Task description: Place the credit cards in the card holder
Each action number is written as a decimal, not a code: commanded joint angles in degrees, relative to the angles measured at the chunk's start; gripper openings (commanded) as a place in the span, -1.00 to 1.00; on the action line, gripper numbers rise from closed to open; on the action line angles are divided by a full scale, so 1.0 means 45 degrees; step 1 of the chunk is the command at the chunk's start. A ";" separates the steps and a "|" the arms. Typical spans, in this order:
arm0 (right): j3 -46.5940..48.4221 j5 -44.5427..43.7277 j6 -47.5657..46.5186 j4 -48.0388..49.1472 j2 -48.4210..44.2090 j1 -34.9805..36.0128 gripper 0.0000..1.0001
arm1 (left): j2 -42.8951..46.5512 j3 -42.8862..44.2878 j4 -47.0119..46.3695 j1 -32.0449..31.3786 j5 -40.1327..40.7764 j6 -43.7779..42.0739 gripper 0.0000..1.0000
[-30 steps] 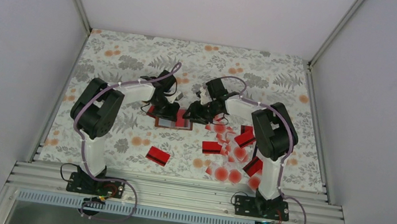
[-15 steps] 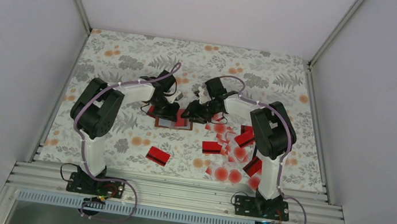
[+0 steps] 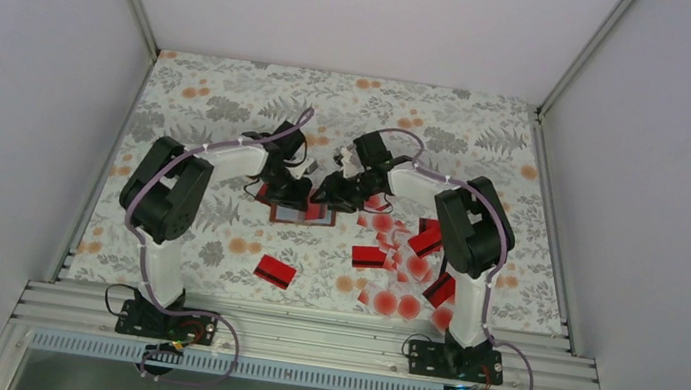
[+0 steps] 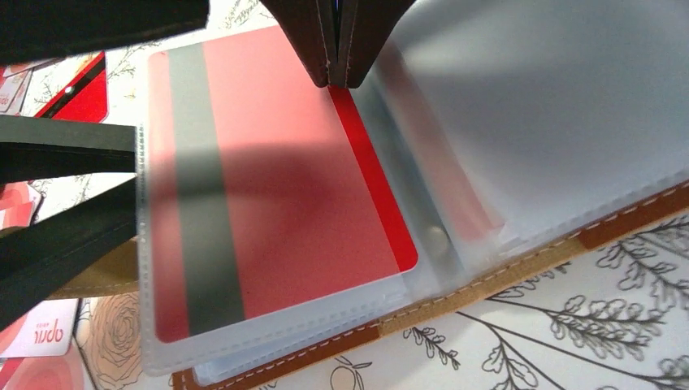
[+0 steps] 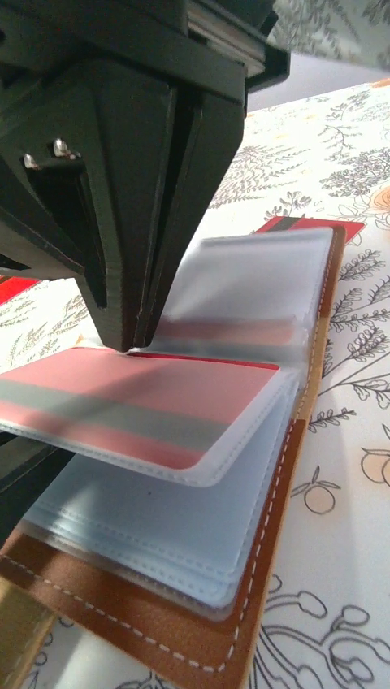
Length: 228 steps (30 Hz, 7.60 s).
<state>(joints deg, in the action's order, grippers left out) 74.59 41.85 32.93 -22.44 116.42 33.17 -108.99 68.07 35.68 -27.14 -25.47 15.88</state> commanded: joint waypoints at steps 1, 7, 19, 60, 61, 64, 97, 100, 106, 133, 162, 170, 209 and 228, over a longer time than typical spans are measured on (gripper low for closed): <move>0.0323 0.0290 -0.0072 -0.0014 0.0318 0.0199 -0.12 | 0.0845 0.0310 0.0514 0.0128 0.0285 0.0234 -0.95; 0.0605 0.0307 0.0009 -0.0014 0.0491 0.0266 -0.12 | 0.1637 0.0478 0.1085 0.0331 0.0546 0.0409 -0.95; 0.2227 0.0217 0.0354 -0.1028 0.0935 0.0910 -0.12 | 0.3947 -0.0153 0.1776 0.1074 0.1849 0.0735 -0.94; -0.3092 -0.9169 0.1912 -0.6982 -0.8681 -0.0478 0.99 | 0.7098 -0.0715 -0.1073 -0.2480 0.1510 -0.0853 0.25; -0.3452 -0.9068 0.2052 -0.6928 -0.8779 -0.0762 0.99 | 0.6901 -0.0596 -0.1122 -0.2709 0.1551 -0.0894 0.25; -0.4253 -0.8870 0.2564 -0.6749 -0.8836 -0.1502 0.98 | 0.6116 -0.0033 -0.1092 -0.3360 0.1810 -0.1069 0.25; -0.3024 -0.9214 0.3961 -0.7221 -0.6204 -0.6002 0.99 | 0.1249 0.4148 0.0402 -0.5870 0.3471 -0.1583 0.46; -0.2446 -0.9848 0.3501 -0.7929 -0.6592 -0.6730 0.99 | -0.0062 0.5572 0.0962 -0.6187 0.3583 -0.1498 0.51; -0.1612 -1.0716 0.3257 -0.9003 -0.7542 -0.7935 0.99 | -0.2830 0.8309 0.1660 -0.6956 0.3639 -0.1593 0.54; -0.2399 -1.0109 0.2489 -0.9305 -0.9432 -0.8276 0.98 | -1.0000 1.6722 0.5074 -0.8463 0.5830 -0.1634 0.56; -0.2760 -0.9679 0.2156 -0.8941 -0.9504 -0.8297 0.99 | -0.9990 1.5751 0.4246 -0.8482 0.6719 -0.1518 -0.01; -0.1914 -1.0072 0.2154 -0.9177 -0.9553 -0.8320 0.98 | -0.8821 1.5903 0.4040 -0.8409 0.6399 -0.1359 -0.02; -0.1374 0.2823 0.0280 -0.2113 -1.0920 -0.8328 0.83 | 0.0080 1.0872 0.3358 -0.3610 0.1774 -0.0301 -0.02; 0.1331 0.2013 0.1154 -0.0710 -0.8490 -0.3871 0.20 | 0.2298 0.9997 0.3985 -0.2461 0.1153 -0.0526 -0.02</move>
<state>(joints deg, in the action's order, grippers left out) 76.44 52.16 36.99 -28.05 76.79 13.69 -101.58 114.28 52.64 -38.37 -19.70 13.96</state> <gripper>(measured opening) 0.623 0.530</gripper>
